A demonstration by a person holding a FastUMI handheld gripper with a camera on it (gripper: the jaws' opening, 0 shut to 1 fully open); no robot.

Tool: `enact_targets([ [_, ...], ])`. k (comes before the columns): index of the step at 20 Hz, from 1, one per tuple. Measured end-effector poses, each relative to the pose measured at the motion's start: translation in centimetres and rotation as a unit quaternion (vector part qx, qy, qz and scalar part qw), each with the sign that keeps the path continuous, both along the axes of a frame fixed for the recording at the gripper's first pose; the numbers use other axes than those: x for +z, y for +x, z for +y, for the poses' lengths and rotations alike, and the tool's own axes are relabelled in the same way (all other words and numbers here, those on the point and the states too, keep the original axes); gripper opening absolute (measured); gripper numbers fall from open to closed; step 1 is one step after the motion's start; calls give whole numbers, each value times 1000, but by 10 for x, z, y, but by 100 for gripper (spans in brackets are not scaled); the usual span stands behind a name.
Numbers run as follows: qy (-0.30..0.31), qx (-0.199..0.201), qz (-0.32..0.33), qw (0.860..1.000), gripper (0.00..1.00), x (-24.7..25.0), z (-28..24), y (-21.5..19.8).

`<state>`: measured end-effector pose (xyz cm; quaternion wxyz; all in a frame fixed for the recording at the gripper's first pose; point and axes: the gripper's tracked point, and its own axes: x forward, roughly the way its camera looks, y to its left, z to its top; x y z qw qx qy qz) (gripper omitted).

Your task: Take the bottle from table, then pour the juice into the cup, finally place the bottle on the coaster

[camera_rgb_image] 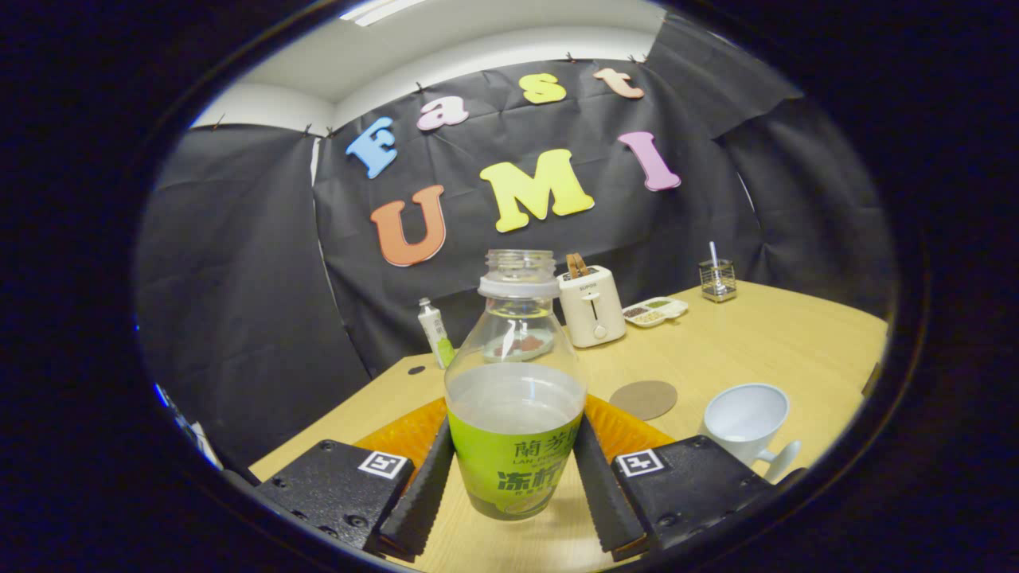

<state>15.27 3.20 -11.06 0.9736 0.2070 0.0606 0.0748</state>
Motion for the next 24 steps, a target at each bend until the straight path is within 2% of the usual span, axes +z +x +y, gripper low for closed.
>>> enact_targets([
  [5,74,36,7,997,81,12,12,-1],
  [9,174,59,9,983,80,29,16,-4],
  [11,244,83,8,966,80,41,19,-6],
  [15,366,112,1,924,80,61,15,-10],
  [22,495,100,-3,863,80,67,-23,-12],
  [24,532,105,-11,840,79,72,-31,-15],
])
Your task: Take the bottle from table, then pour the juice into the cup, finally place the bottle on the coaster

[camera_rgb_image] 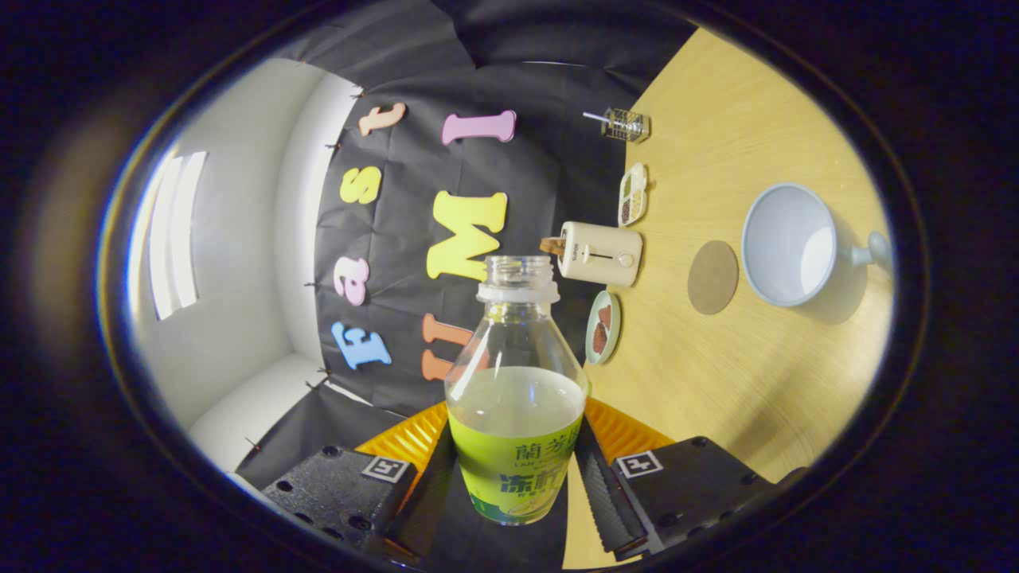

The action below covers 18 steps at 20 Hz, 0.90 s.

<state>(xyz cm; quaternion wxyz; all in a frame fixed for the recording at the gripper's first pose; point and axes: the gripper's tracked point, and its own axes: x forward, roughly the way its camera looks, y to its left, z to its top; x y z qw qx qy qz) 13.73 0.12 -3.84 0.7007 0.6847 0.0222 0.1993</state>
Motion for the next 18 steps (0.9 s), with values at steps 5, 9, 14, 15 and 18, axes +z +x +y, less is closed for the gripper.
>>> enact_targets([
  [5,74,8,-9,997,79,10,-9,-1],
  [9,133,6,-24,991,79,24,-20,-4],
  [14,198,12,-26,980,79,33,-31,-4],
  [15,208,12,-26,978,79,33,-33,-5],
  [18,230,15,-20,973,79,33,-39,-7],
])
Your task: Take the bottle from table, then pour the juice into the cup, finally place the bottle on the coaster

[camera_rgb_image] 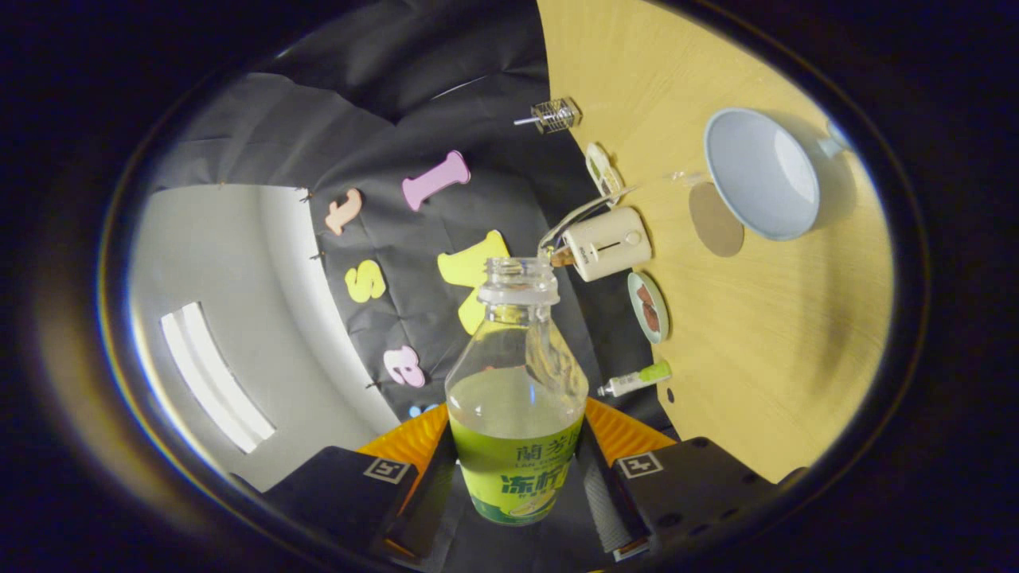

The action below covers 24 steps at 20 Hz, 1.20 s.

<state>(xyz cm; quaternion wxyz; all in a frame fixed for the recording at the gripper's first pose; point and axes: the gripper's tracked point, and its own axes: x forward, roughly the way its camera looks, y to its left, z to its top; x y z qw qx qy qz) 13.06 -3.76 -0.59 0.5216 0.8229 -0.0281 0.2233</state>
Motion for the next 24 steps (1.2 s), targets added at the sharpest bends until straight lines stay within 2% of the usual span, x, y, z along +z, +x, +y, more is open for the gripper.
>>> enact_targets([
  [15,18,20,6,1000,79,7,8,1],
  [24,38,44,43,997,79,5,8,5],
])
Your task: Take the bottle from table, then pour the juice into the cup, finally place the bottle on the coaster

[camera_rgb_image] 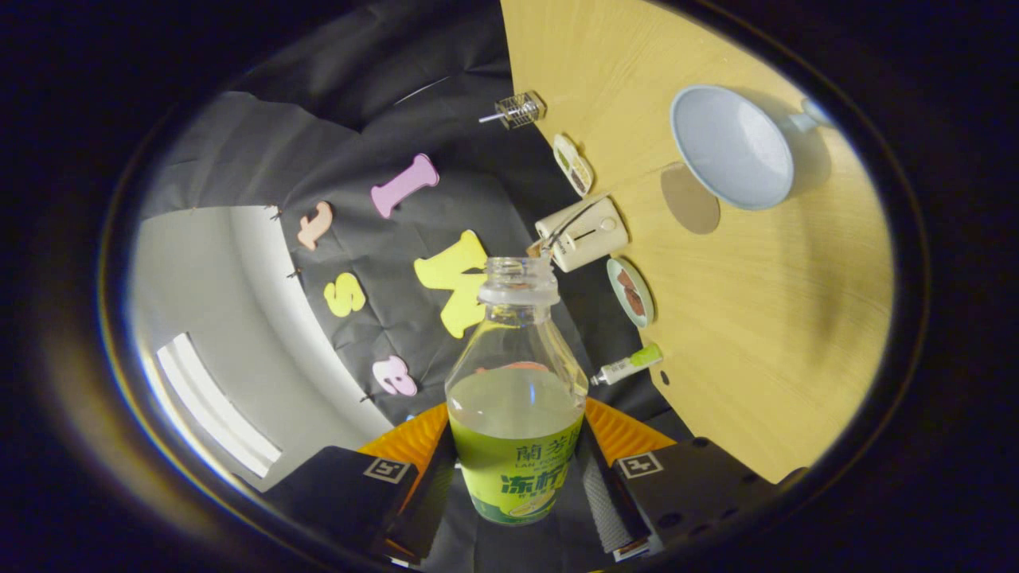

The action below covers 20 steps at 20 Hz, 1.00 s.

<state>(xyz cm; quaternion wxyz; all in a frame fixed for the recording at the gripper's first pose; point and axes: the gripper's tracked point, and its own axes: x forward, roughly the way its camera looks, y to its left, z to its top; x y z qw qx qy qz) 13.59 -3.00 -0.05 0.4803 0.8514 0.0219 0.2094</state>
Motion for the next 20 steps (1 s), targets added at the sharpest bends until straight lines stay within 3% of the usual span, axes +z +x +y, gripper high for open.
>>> enact_targets([
  [20,120,22,11,992,79,34,-27,3],
])
